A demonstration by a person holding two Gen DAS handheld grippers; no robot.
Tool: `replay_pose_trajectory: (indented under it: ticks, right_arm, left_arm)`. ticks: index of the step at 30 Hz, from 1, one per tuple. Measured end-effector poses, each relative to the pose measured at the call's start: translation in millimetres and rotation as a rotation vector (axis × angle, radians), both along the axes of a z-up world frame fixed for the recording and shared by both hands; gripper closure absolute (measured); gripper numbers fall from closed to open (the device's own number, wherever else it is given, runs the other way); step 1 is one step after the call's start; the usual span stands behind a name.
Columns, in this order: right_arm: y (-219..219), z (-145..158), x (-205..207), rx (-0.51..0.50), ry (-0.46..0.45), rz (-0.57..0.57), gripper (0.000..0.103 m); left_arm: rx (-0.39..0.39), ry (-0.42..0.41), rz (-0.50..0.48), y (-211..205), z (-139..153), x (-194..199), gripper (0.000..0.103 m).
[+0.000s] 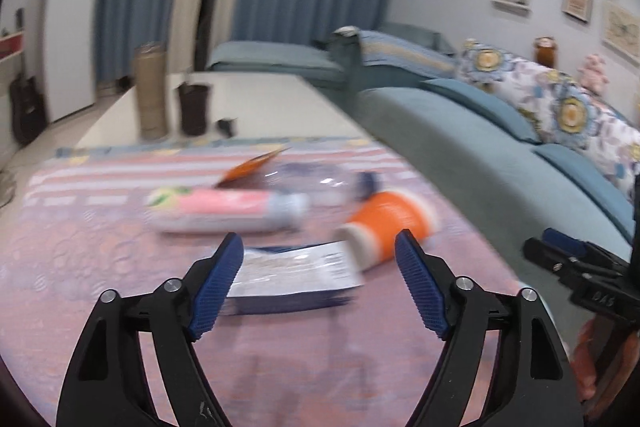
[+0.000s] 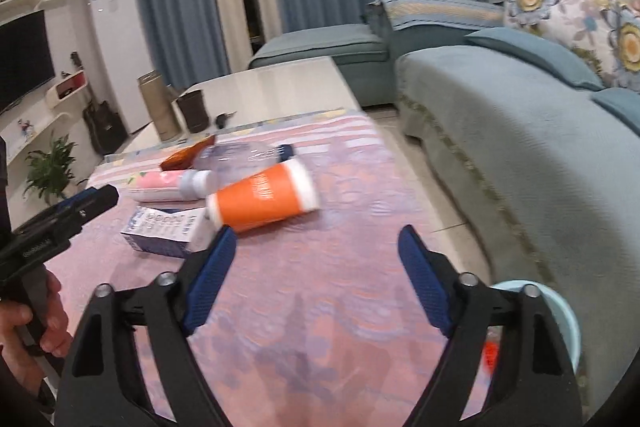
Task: Collect trash
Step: 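Grasp the white milk carton box with the left tool and lift it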
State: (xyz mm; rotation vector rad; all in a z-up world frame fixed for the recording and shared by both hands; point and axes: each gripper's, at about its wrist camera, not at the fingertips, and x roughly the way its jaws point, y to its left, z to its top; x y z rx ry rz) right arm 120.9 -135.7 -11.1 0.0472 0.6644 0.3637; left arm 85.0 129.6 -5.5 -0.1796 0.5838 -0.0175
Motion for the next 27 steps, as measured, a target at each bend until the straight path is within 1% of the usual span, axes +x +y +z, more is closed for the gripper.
replay_pose_trajectory:
  ticks: [2, 4, 7, 8, 10, 11, 12, 13, 16, 18, 21, 22, 23, 25, 26, 27]
  right_arm:
    - [17, -11, 4, -0.027, 0.009, 0.017, 0.042]
    - [31, -24, 6, -0.05, 0.026, 0.037, 0.056]
    - [49, -43, 6, -0.092, 0.051, 0.065, 0.067]
    - [50, -48, 6, -0.097, 0.062, 0.07, 0.067]
    - [53, -58, 8, -0.115, 0.091, 0.072, 0.071]
    - [52, -58, 8, -0.109, 0.09, 0.073, 0.071]
    - [51, -57, 8, -0.098, 0.084, 0.073, 0.071]
    - [49, -57, 7, -0.092, 0.085, 0.069, 0.071]
    - [45, -59, 10, -0.075, 0.102, 0.06, 0.071]
    - [44, -57, 10, -0.062, 0.103, 0.057, 0.071]
    - [41, -58, 12, -0.051, 0.11, 0.048, 0.071]
    - [41, -58, 12, -0.049, 0.113, 0.044, 0.071]
    - [40, -58, 13, -0.046, 0.116, 0.042, 0.071]
    - [38, -58, 13, -0.04, 0.119, 0.034, 0.071]
    - [35, -57, 13, -0.032, 0.12, 0.028, 0.071]
    - [33, -56, 14, -0.023, 0.124, 0.026, 0.071]
  left_arm:
    - [-0.014, 0.049, 0.029, 22, -15, 7, 0.022]
    - [-0.026, 0.082, 0.061, 37, -28, 12, 0.022]
    - [-0.081, 0.118, 0.092, 56, -46, 17, 0.025]
    - [-0.097, 0.128, 0.093, 59, -50, 19, 0.025]
    - [-0.142, 0.163, 0.064, 63, -58, 25, 0.025]
    - [-0.167, 0.184, 0.037, 62, -62, 29, 0.028]
    - [-0.183, 0.191, 0.016, 59, -65, 29, 0.036]
    - [-0.203, 0.199, -0.013, 56, -67, 29, 0.037]
    - [-0.239, 0.203, -0.083, 42, -68, 22, 0.039]
    - [-0.271, 0.189, -0.125, 30, -64, 11, 0.04]
    - [-0.28, 0.187, -0.217, 3, -61, -4, 0.04]
    - [-0.283, 0.196, -0.262, -8, -60, -8, 0.04]
    - [-0.283, 0.204, -0.285, -15, -61, -10, 0.04]
    - [-0.279, 0.248, -0.362, -31, -64, -15, 0.04]
    - [-0.274, 0.261, -0.385, -33, -65, -17, 0.04]
    - [-0.254, 0.268, -0.406, -36, -64, -21, 0.04]
